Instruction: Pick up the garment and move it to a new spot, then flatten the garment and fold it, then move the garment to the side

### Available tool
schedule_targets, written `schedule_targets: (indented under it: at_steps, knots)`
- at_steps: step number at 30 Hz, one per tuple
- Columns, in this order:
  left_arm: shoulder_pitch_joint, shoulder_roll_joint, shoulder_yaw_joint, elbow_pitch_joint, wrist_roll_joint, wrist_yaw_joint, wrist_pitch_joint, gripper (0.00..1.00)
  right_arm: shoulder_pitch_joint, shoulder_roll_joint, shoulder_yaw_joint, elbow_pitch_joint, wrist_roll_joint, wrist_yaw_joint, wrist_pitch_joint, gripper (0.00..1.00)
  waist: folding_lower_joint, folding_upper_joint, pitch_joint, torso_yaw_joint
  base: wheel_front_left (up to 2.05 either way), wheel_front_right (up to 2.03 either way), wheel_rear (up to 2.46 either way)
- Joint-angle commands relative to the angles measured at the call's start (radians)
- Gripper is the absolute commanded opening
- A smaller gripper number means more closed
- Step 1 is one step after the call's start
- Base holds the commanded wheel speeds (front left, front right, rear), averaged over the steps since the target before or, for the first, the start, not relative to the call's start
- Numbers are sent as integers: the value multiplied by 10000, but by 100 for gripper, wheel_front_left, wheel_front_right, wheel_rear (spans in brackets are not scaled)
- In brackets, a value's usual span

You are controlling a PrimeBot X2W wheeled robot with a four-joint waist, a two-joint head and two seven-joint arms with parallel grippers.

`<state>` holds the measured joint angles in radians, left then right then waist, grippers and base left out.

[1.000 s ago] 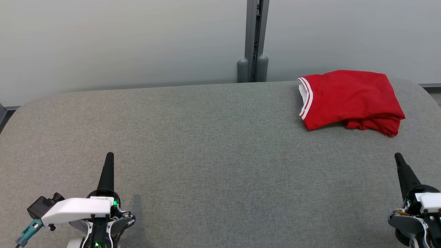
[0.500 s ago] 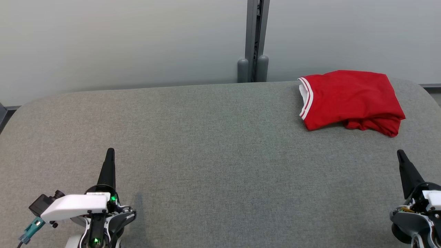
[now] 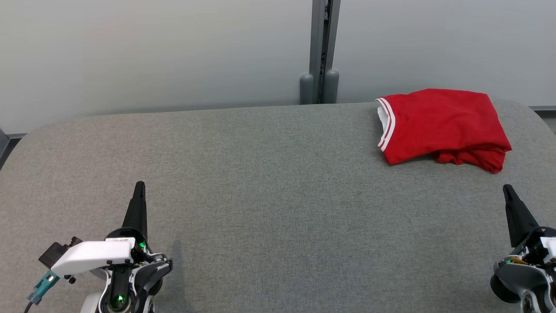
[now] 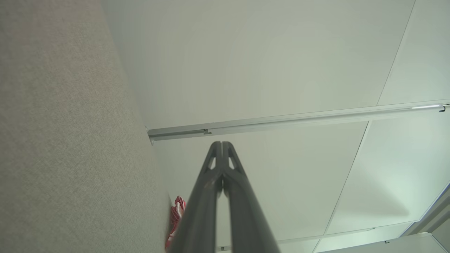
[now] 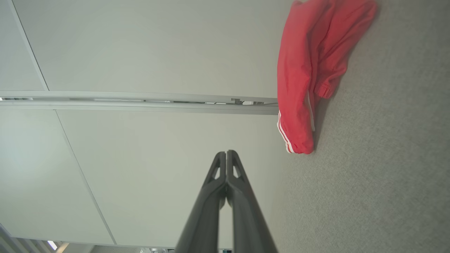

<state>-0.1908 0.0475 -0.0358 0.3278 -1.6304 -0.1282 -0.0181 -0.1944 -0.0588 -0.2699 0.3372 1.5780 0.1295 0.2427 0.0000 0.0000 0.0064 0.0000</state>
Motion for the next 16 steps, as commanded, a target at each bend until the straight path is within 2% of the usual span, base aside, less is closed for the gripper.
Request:
schedule_targets:
  at_steps: [1, 16]
  knots:
    - [-137, 53, 0, -5, -40, -55, 3, 0, -50, -3, -13, 2, 81, 21, 19, 0, 0, 0, 0, 0, 0, 0, 0]
    - [-136, 52, 2, -7, -40, -43, 2, 0, -52, 2, -28, 2, 59, 21, 26, 0, 0, 0, 0, 0, 0, 0, 0]
